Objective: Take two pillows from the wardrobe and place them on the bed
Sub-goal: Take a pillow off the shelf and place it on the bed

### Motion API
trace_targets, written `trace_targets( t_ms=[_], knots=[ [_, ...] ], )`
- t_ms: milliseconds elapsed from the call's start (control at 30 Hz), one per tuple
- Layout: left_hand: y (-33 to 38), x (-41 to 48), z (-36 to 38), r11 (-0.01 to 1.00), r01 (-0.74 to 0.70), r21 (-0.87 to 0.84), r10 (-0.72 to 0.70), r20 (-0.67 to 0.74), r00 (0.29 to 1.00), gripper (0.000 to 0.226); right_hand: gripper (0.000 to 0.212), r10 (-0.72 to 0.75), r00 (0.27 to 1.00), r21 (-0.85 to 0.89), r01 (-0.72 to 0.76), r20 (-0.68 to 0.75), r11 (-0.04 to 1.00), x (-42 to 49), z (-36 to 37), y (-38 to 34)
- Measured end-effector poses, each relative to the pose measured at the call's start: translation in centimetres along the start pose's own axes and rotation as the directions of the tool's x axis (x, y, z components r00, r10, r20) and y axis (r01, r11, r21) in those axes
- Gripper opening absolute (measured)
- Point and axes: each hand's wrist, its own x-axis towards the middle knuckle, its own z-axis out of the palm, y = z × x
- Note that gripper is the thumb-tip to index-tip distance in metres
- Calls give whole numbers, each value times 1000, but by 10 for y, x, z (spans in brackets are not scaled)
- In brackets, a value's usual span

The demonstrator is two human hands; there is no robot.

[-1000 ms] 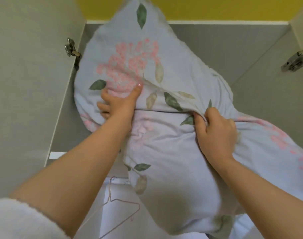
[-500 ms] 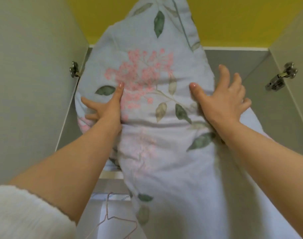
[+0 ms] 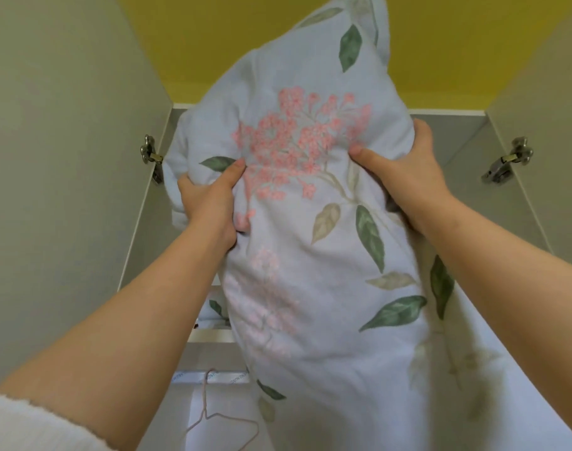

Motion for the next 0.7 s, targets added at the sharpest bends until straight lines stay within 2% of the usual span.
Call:
trace_targets(
  t_ms=[200, 333, 467, 700],
  knots=[
    [17, -10, -7, 997, -10, -74, 13, 41, 999, 67, 59, -70, 991, -13, 68, -119, 998, -3, -19, -15],
    [23, -23, -16, 999, -3, -50, 7, 85, 996, 62, 44, -82, 987, -31, 79, -137, 996, -19, -33, -17],
    [20, -47, -30, 999, 40, 2, -40, 100, 994, 57, 29, -20, 992, 12, 22, -123, 1000, -50, -46, -5],
    [-12, -92, -46, 987, 67, 145, -83, 108, 991, 45, 23, 148, 980, 46, -143, -132, 989, -106, -66, 39]
  ],
)
